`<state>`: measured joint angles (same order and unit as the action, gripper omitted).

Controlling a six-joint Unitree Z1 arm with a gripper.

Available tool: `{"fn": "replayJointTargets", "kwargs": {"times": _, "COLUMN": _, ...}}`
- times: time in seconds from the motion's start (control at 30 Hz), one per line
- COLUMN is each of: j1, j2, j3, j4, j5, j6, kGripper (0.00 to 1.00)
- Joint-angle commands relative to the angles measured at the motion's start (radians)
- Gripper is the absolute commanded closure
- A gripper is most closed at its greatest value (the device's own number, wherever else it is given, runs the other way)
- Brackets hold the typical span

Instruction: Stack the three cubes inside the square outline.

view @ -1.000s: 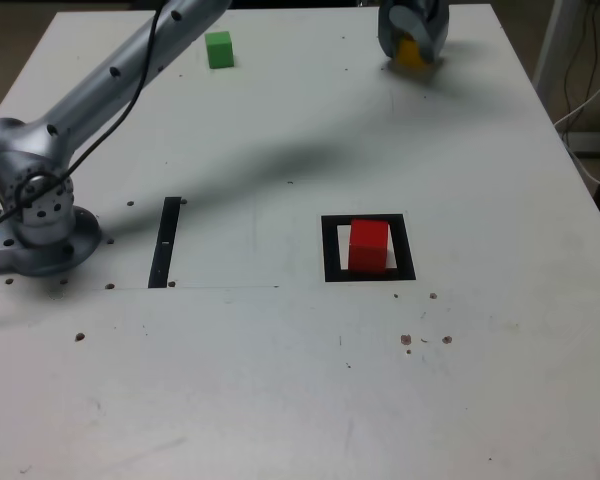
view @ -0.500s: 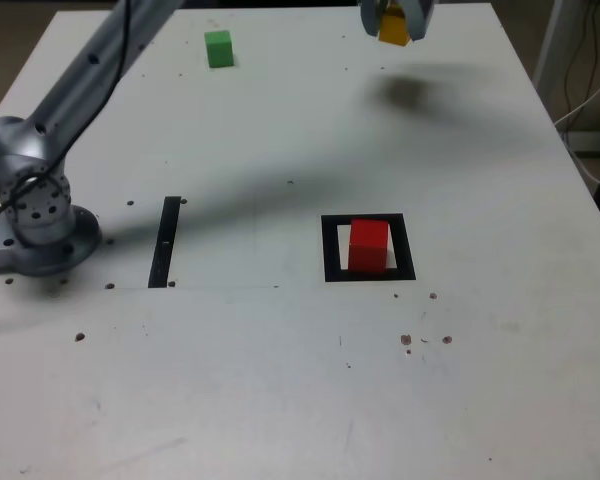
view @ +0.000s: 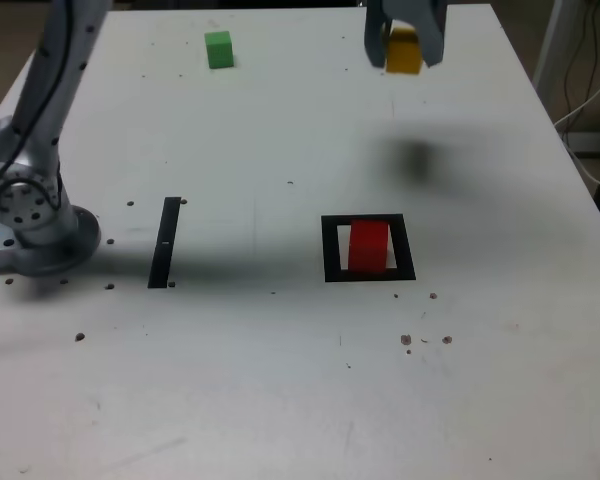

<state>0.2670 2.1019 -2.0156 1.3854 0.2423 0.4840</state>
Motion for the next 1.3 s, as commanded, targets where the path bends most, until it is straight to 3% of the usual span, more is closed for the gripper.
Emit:
{"fn": "replayJointTargets", "kwargs": {"times": 0.0, "j1": -0.062, "j2": -0.310, "j3": 0.307, "j4": -0.004, "j5": -0.009, "j6": -0.094, "kGripper": 0.72}}
{"fn": "replayJointTargets", "kwargs": {"times": 0.3, "j1": -0.253, "j2": -0.387, "j3": 0.489, "j4": -0.002, "j5": -0.074, "j6": -0.399, "kGripper": 0.72}}
{"fn": "replayJointTargets", "kwargs": {"times": 0.5, "j1": -0.326, "j2": -0.369, "j3": 0.534, "j4": -0.036, "j5": -0.112, "j6": -0.468, "kGripper": 0.72}}
{"fn": "replayJointTargets", "kwargs": {"times": 0.7, "j1": -0.377, "j2": -0.314, "j3": 0.583, "j4": -0.140, "j5": -0.135, "j6": -0.515, "kGripper": 0.72}}
{"fn": "replayJointTargets", "kwargs": {"times": 0.97, "j1": -0.459, "j2": -0.226, "j3": 0.539, "j4": -0.175, "j5": -0.137, "j6": -0.571, "kGripper": 0.72}}
{"fn": "replayJointTargets", "kwargs": {"times": 1.27, "j1": -0.520, "j2": -0.154, "j3": 0.487, "j4": -0.161, "j5": -0.112, "j6": -0.600, "kGripper": 0.72}}
